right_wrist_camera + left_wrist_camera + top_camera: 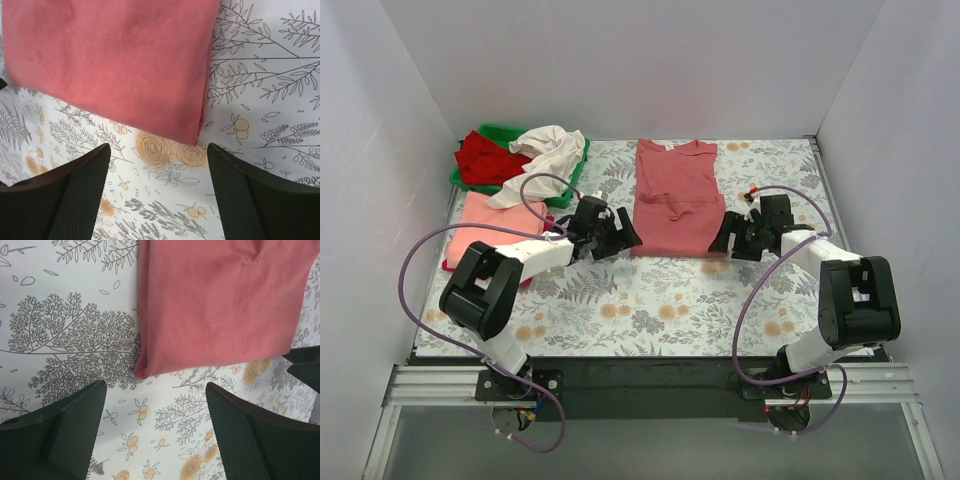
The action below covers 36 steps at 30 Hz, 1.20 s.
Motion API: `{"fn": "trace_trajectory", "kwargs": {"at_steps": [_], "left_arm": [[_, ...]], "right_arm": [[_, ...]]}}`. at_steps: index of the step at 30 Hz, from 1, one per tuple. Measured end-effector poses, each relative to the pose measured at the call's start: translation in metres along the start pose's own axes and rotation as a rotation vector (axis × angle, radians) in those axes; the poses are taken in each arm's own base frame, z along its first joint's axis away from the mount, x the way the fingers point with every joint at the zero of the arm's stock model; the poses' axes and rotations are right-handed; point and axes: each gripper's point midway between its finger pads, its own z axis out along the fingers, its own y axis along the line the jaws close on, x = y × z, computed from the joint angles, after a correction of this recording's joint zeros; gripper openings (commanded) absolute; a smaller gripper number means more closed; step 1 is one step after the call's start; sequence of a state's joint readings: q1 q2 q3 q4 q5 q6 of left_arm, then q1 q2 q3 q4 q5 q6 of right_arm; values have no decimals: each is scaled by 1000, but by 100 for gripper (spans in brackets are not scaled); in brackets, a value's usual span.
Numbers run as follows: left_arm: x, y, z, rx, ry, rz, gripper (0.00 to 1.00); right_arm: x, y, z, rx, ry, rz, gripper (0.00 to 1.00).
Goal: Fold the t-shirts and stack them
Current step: Fold the tshirt
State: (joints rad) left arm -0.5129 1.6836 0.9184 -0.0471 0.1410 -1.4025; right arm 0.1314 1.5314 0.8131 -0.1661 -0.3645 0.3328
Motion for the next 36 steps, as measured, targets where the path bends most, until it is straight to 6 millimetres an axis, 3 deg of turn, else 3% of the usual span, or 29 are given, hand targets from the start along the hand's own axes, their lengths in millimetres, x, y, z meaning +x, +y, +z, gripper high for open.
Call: {"fn": "trace_trajectory", "kwargs": {"at_steps": [8, 12, 15, 17, 20, 27, 36], "left_arm": [[5, 8, 22, -17, 15, -28, 53], [4, 8, 30, -17, 18, -38, 28], [7, 12, 36, -24, 30, -41, 1], [9, 13, 38, -26, 36, -51, 0], [9, 11, 38, -20, 33, -58, 0], [19, 10, 31, -5, 23, -55, 0], [73, 2, -17, -26, 24, -9, 0]], "right_arm": [[5, -12, 16, 30, 26, 48, 62], [3, -16, 20, 45, 17, 55, 42], [2, -18, 24, 50, 18, 68, 29], [3, -19, 27, 54, 22, 76, 15], [4, -20, 29, 51, 27, 83, 1], [13, -18, 24, 37, 28, 78, 1], [74, -18, -19, 57, 68, 81, 1]]}}
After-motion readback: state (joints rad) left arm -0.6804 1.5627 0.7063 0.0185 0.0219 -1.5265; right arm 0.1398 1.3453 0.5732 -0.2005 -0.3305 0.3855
